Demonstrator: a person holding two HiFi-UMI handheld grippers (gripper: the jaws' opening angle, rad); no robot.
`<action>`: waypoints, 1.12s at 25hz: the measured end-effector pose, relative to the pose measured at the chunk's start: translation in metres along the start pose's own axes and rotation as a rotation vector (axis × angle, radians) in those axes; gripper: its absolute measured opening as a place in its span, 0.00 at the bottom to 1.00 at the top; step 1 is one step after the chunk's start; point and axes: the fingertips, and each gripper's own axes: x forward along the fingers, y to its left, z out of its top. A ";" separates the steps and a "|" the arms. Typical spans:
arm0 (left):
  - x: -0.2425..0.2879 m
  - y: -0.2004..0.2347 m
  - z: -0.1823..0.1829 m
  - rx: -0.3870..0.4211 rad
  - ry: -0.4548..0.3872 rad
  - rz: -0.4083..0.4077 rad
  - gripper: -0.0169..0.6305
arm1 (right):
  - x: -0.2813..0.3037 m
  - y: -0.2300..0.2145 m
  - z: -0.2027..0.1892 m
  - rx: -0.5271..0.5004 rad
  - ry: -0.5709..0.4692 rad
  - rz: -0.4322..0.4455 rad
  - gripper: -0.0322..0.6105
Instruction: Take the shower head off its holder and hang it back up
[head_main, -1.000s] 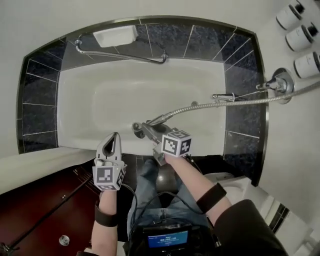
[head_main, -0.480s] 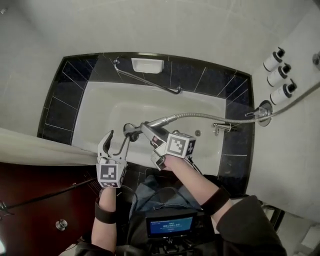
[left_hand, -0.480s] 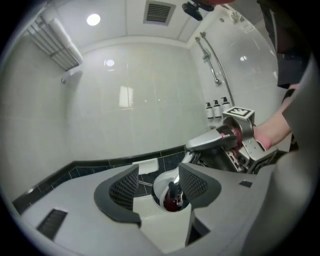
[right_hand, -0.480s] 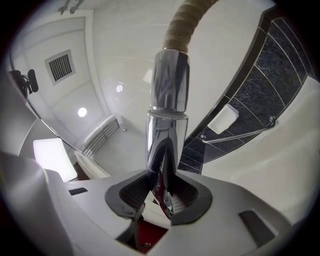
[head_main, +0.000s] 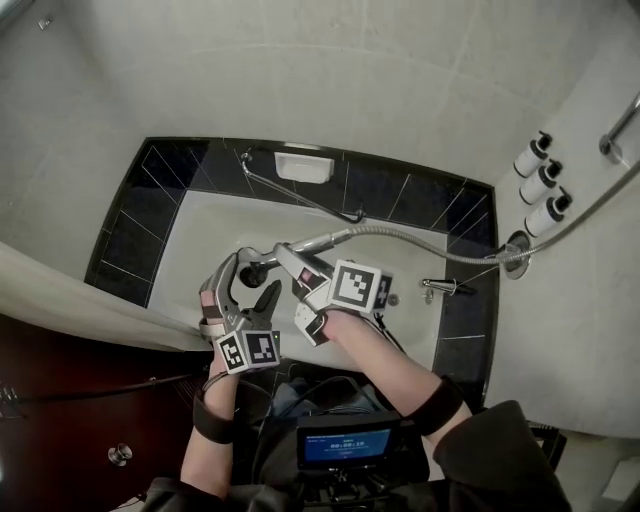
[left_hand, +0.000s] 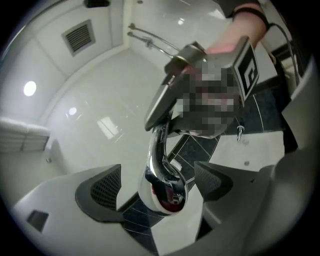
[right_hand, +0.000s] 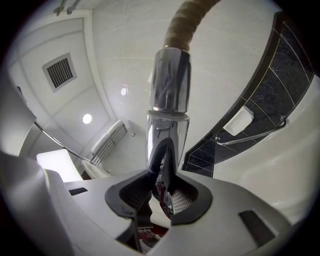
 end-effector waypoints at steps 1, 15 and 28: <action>0.005 0.002 0.005 0.050 0.001 0.011 0.72 | 0.001 0.005 0.003 0.004 -0.006 0.006 0.26; 0.040 0.014 0.038 0.296 0.016 -0.018 0.58 | 0.000 0.022 0.025 0.084 -0.089 0.056 0.26; 0.047 0.023 0.060 0.427 -0.003 -0.019 0.39 | -0.003 0.024 0.040 0.209 -0.132 0.082 0.26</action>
